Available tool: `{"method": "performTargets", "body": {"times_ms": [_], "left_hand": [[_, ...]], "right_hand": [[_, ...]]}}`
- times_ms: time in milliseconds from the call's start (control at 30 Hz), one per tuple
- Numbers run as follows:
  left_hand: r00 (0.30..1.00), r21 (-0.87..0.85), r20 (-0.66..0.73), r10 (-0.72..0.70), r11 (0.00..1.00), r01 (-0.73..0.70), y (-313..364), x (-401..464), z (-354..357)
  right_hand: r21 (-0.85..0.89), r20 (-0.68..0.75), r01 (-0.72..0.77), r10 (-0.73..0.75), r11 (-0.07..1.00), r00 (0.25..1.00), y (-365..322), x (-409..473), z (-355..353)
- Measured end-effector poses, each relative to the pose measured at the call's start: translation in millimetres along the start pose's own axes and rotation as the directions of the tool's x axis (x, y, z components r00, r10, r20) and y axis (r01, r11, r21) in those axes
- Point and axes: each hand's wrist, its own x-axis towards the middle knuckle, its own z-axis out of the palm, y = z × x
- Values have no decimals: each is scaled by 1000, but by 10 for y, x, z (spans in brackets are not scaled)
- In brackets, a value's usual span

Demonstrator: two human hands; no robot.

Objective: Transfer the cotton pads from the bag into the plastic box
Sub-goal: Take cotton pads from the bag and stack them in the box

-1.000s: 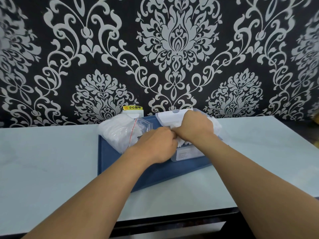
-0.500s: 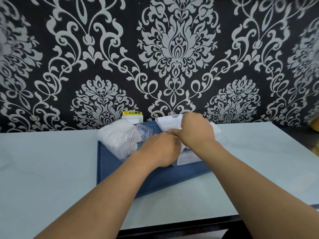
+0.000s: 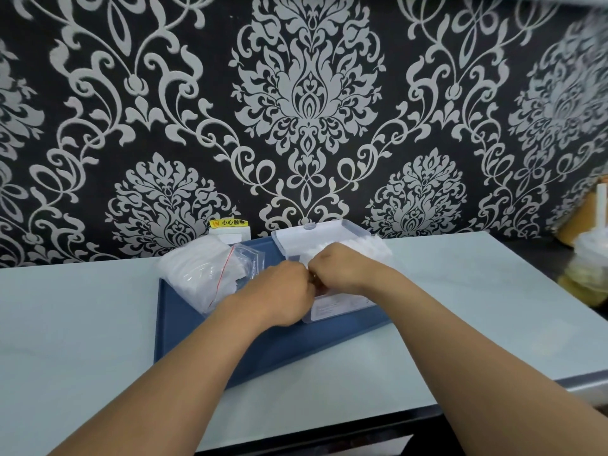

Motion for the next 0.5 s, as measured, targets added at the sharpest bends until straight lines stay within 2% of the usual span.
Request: {"method": "performTargets", "body": {"times_ms": [133, 233, 300, 367, 400, 433, 467, 500], "left_hand": [[1000, -13, 9, -3, 1000, 3, 13, -16, -3], [998, -13, -57, 15, 1000, -16, 57, -111, -56], [988, -30, -152, 25, 999, -30, 74, -215, -159], [962, -92, -269, 49, 993, -76, 50, -352, -320], [926, -152, -375, 38, 983, -102, 5, -426, -417], [860, -225, -510, -7, 966, -126, -89, -482, -517], [763, -301, -640, -91, 943, -141, -210, -532, -624], [651, -368, -733, -199, 920, -132, -363, -594, -724]], "right_hand": [[-52, 68, 23, -20, 998, 997, -27, -10, -10], [-50, 87, 67, -62, 997, 994, -55, -68, -65], [4, 31, 97, -97, 995, 995, -130, -179, -102], [12, -122, 174, -171, 985, 978, -210, -276, -120], [-36, -236, 249, -251, 968, 939, -273, -325, -130], [-61, -322, 328, -330, 943, 887, -343, -363, -128], [-23, -332, 398, -383, 917, 862, -414, -406, -118], [37, -257, 447, -424, 894, 868, -493, -452, -70]]}}
